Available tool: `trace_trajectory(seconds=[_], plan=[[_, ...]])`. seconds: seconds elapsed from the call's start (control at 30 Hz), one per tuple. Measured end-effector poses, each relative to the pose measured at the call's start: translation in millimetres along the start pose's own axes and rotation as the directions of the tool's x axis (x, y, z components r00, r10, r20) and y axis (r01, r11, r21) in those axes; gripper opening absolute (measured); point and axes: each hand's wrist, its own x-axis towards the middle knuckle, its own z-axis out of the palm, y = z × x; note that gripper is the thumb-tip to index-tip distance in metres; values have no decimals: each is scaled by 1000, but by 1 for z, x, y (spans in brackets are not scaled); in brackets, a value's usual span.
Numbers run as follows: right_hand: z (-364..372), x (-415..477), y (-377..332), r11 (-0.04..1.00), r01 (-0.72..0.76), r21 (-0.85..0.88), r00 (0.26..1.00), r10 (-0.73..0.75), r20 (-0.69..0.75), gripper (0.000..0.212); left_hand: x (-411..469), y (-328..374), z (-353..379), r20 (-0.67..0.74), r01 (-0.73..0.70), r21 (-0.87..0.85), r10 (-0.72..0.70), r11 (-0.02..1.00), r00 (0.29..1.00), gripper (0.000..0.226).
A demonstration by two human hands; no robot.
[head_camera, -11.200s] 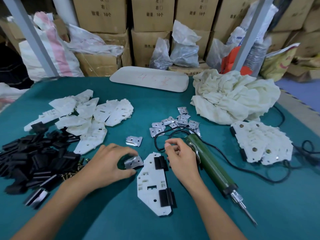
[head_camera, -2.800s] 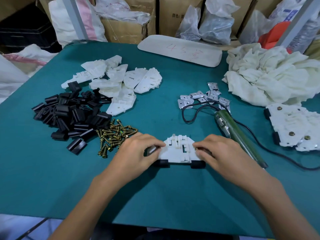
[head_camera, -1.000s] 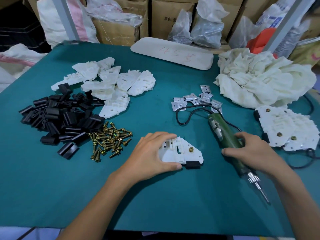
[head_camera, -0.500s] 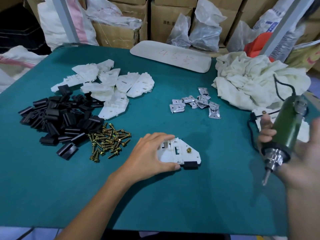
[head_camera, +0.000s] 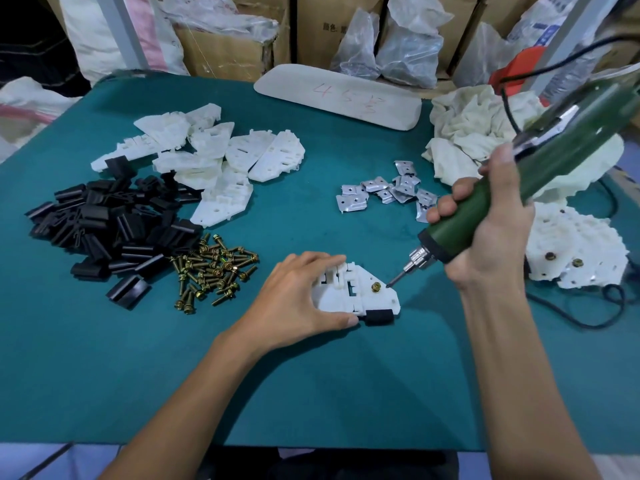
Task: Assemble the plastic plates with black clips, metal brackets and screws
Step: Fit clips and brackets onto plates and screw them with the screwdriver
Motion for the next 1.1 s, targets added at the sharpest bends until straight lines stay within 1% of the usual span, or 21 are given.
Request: trace_trajectory(seconds=[0.07, 0.13, 0.27, 0.43, 0.5, 0.57, 0.63, 0.77, 0.8, 0.9, 0.93, 1.0, 1.03, 1.1], plan=[[2, 3, 3, 997, 30, -66, 999, -28, 35, 52, 0, 0, 0, -1, -2, -1, 2, 1000, 1000, 93], [-2, 4, 6, 991, 54, -123, 998, -49, 49, 54, -1, 1, -1, -4, 0, -11, 0, 1000, 1000, 91], [-15, 8, 9, 967, 125, -222, 992, -122, 28, 53, 0, 3, -2, -3, 2, 5, -2, 1000, 1000, 90], [-31, 9, 15, 913, 194, -360, 981, -181, 70, 48, 0, 3, -3, 5, 4, 10, -4, 1000, 1000, 90], [-32, 7, 18, 910, 199, -362, 980, -188, 66, 45, 0, 3, -2, 5, 6, 11, -6, 1000, 1000, 90], [-29, 4, 21, 922, 201, -330, 980, -187, 75, 40, 0, 3, -2, 9, 4, 14, -4, 1000, 1000, 90], [-27, 4, 23, 936, 185, -301, 983, -176, 57, 39, 1, 3, -2, 7, 5, 14, -5, 1000, 1000, 91], [-32, 10, 23, 924, 146, -353, 989, -139, 46, 42, 1, 2, -1, 5, 8, 11, -8, 1000, 1000, 90], [-34, 11, 22, 921, 141, -363, 990, -134, 46, 44, 0, 3, -1, 7, 9, 8, -9, 1000, 1000, 91], [-37, 13, 22, 932, 116, -343, 993, -110, 37, 68, 1, 3, -2, 8, 9, 13, -9, 1000, 1000, 92], [-37, 12, 22, 941, 102, -323, 995, -93, 42, 65, 1, 3, -2, 10, 8, 16, -9, 1000, 1000, 92], [-31, 10, 18, 939, 89, -331, 996, -83, 31, 36, 1, 3, -2, 7, 7, 16, -7, 1000, 1000, 91], [-28, 9, 16, 947, 89, -310, 996, -90, 9, 26, 1, 3, -2, 5, 6, 16, -6, 1000, 1000, 91], [-23, 5, 14, 979, 81, -187, 996, -85, -18, 24, 0, 3, -2, 0, 3, 11, -3, 1000, 1000, 91]])
